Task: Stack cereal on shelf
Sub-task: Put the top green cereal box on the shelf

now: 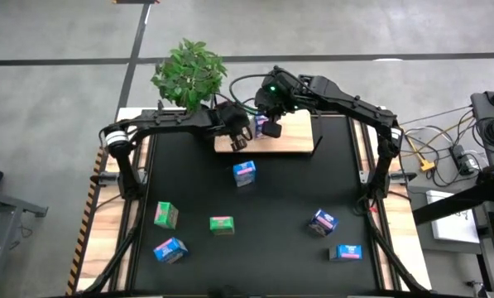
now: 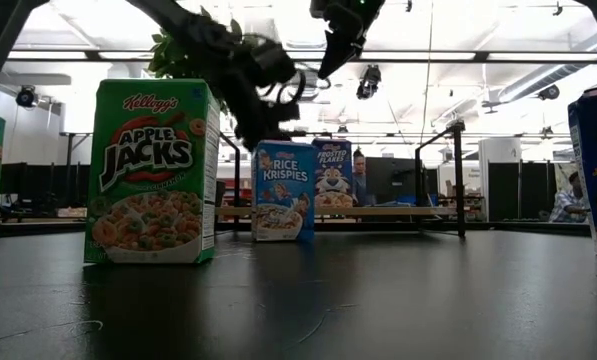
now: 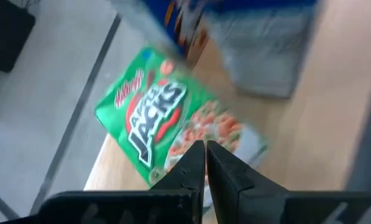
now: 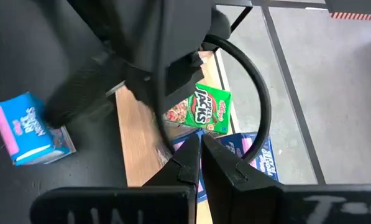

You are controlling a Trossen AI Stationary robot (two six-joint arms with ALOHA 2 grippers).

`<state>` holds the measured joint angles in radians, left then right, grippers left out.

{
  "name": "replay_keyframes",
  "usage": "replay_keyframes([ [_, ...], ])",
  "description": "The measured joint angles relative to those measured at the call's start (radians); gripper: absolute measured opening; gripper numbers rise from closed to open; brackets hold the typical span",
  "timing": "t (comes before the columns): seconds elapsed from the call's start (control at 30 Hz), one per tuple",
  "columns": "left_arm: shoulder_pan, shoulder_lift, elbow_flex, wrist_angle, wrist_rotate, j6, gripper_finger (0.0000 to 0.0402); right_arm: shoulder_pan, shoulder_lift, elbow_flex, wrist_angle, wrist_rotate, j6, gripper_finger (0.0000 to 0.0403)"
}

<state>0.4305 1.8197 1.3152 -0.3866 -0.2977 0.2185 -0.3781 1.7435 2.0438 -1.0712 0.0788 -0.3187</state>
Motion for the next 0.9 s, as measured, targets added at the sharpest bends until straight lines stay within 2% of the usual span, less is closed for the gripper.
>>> replay_keyframes([
  [0.37, -0.007, 0.007, -0.076, 0.029, 0.019, -0.078, 0.0, 0.001, 0.0, 0.0, 0.006, -0.008, -0.005, 0.0009],
  [0.9, -0.054, -0.017, -0.047, -0.093, 0.03, -0.15, 0.0, 0.001, 0.0, 0.0, 0.006, -0.009, -0.003, 0.0009],
])
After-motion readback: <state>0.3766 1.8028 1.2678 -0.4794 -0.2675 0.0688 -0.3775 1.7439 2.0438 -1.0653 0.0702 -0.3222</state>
